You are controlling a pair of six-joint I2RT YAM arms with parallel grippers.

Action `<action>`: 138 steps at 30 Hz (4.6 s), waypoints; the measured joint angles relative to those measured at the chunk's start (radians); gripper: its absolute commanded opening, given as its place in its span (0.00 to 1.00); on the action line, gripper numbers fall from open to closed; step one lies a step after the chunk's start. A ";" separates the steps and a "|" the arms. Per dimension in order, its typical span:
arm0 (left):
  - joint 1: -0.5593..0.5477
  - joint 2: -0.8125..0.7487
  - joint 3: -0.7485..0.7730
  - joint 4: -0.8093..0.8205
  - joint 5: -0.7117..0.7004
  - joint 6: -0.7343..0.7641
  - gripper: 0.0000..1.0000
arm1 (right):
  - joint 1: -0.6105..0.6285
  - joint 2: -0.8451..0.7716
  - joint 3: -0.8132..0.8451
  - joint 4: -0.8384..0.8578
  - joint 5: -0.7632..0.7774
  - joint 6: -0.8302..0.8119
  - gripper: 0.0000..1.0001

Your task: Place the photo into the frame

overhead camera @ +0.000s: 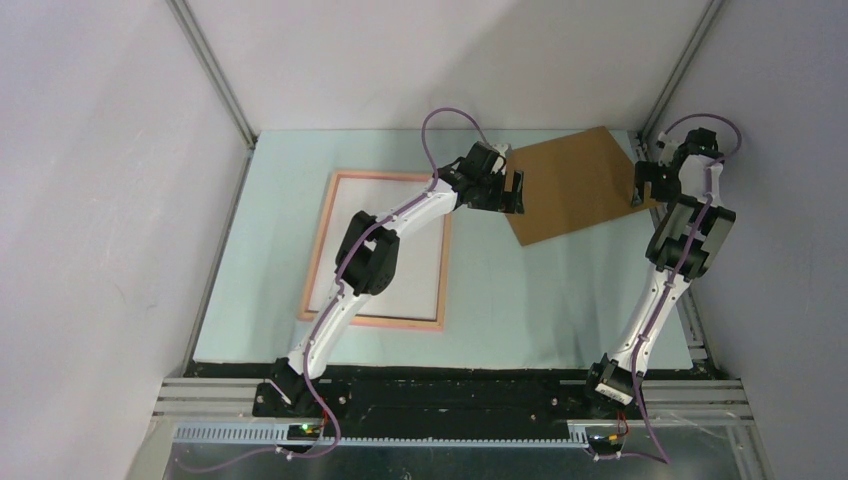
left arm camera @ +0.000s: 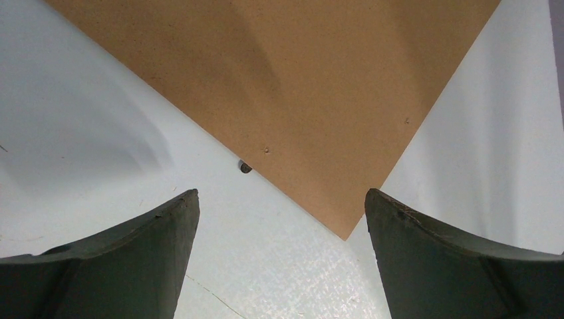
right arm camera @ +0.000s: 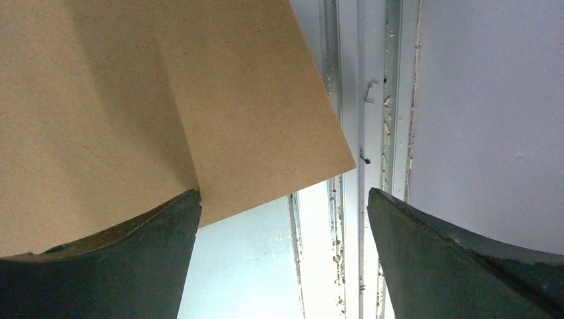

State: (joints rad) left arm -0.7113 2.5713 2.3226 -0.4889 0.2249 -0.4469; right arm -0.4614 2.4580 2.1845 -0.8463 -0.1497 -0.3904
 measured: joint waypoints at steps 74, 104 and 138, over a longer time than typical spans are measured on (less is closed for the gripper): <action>-0.002 0.031 0.001 0.000 0.018 -0.058 0.98 | 0.015 -0.230 -0.256 0.229 -0.094 0.225 1.00; -0.022 0.061 0.042 0.016 0.020 -0.114 0.98 | 0.058 0.103 0.161 0.074 -0.038 0.045 0.98; -0.032 0.061 0.042 0.016 0.027 -0.114 0.97 | 0.043 0.103 0.182 -0.097 -0.050 -0.024 0.99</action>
State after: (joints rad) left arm -0.7429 2.6328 2.3642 -0.4732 0.2520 -0.5610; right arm -0.4183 2.5607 2.3669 -0.9428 -0.2001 -0.4145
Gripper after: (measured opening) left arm 0.972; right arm 0.991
